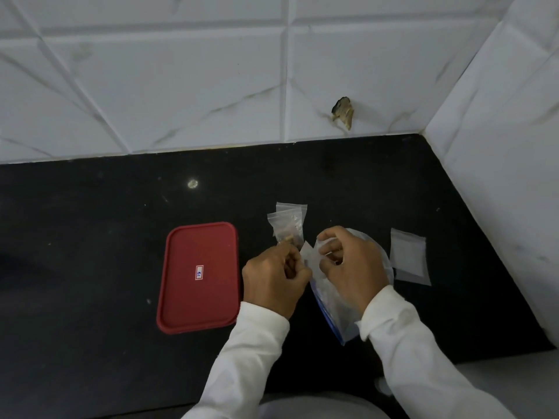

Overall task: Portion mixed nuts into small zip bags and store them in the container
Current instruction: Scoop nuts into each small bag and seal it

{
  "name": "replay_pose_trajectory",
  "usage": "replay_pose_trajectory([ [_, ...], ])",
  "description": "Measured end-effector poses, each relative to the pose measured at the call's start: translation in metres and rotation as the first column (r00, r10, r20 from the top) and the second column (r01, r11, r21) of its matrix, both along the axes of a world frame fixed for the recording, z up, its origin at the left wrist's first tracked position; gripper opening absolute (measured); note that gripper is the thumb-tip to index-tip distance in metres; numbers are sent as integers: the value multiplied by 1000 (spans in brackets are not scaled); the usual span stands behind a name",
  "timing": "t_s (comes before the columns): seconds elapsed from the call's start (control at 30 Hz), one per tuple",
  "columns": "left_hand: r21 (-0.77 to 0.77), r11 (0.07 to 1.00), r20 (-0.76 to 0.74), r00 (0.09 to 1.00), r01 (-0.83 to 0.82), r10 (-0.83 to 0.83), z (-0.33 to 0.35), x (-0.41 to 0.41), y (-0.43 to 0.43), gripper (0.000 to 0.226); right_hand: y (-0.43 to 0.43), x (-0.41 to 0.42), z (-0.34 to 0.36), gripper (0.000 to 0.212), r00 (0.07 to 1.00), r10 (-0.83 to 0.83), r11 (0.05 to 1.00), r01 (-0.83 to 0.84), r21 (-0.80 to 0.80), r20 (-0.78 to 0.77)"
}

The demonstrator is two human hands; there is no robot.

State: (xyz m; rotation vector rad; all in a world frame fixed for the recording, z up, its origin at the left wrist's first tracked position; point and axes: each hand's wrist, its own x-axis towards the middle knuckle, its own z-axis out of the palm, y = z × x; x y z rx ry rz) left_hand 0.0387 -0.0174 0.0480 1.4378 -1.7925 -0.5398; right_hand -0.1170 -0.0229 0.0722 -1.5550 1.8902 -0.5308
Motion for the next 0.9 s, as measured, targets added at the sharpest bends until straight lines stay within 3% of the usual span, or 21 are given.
replay_pose_trajectory([
  [0.1, 53, 997, -232, 970, -59, 70, -1, -4, 0, 6, -1, 0, 6, 30, 998, -24, 999, 26, -30, 61],
  [0.13, 136, 987, -356, 926, -82, 126, -4, -7, 0, 10, -2, -2, 7, 29, 997, -30, 998, 34, -46, 74],
  [0.2, 367, 924, -578, 750, -111, 320, -12, -14, -1, 14, -4, -6, 8, 28, 995, -20, 998, 27, -63, 99],
  [0.23, 501, 861, -635, 639, -85, 433, -16, -17, -3, 15, -5, -8, 10, 28, 994, -9, 998, 15, -58, 107],
  [0.3, 725, 679, -648, 450, 116, 615, -24, -20, -8, 23, -5, -9, 12, 30, 995, 23, 999, -20, -31, 99],
  [0.37, 780, 499, -618, 340, 377, 709, -30, -21, -13, 38, -5, -9, 15, 31, 996, 64, 998, -63, -19, 66],
  [0.4, 777, 437, -605, 343, 453, 719, -32, -21, -14, 44, -5, -8, 18, 32, 995, 90, 996, -90, -12, 38],
  [0.53, 813, 295, -558, 524, 502, 644, -38, -25, -15, 60, -4, -3, 28, 38, 956, 254, 967, -251, 40, -146],
  [0.63, 797, 255, -571, 544, 548, 615, -42, -25, -17, 59, -8, 0, 28, 42, 929, 324, 945, -308, 111, -181],
  [0.77, 786, 266, -569, 485, 558, 664, -47, -23, -18, 47, -9, 0, 17, 43, 935, 324, 942, -305, 138, -143],
  [0.9, 743, 336, -598, 349, 579, 721, -49, -25, -17, 38, -3, -2, 20, 36, 954, 295, 953, -297, 55, 47],
])
